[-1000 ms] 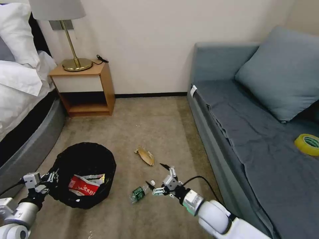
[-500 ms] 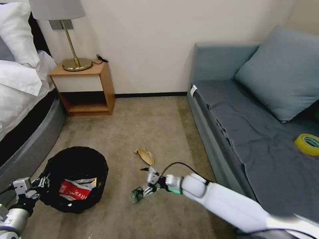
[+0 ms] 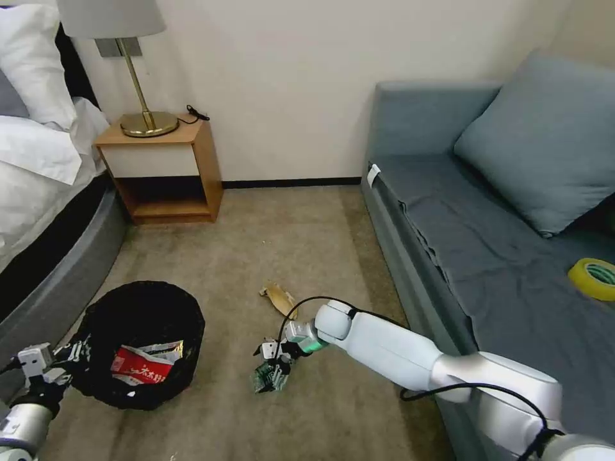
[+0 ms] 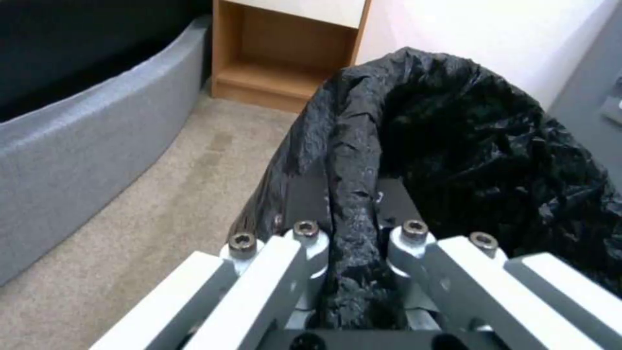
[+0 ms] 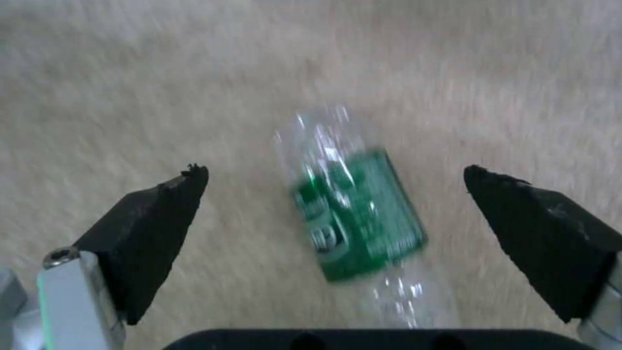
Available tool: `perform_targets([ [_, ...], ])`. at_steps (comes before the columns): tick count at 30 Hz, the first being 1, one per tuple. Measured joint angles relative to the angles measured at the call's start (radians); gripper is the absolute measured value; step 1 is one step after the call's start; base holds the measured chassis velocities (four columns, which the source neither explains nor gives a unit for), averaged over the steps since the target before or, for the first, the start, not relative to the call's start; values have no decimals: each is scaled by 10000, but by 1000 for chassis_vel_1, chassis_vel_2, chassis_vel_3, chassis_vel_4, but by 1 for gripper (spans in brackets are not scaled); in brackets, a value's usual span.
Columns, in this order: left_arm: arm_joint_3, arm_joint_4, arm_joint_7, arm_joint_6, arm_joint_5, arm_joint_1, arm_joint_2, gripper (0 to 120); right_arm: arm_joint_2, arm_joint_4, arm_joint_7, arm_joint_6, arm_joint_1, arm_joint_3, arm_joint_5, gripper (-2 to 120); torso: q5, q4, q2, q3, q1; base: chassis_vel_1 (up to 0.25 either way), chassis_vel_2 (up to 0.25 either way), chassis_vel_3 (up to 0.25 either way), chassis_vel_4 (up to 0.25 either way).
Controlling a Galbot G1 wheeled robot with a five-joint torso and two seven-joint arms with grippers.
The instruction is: Pick up the trash bin, then pick up the garbage on the floor and place it into the trash bin.
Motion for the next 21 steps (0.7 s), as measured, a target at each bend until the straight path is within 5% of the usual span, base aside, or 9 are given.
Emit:
perform_targets([
  [21, 0, 51, 18, -49, -38, -33, 9, 6, 783, -1224, 1105, -142, -615, 299, -741, 93, 1, 0, 0, 0, 0, 0, 0, 0, 0],
])
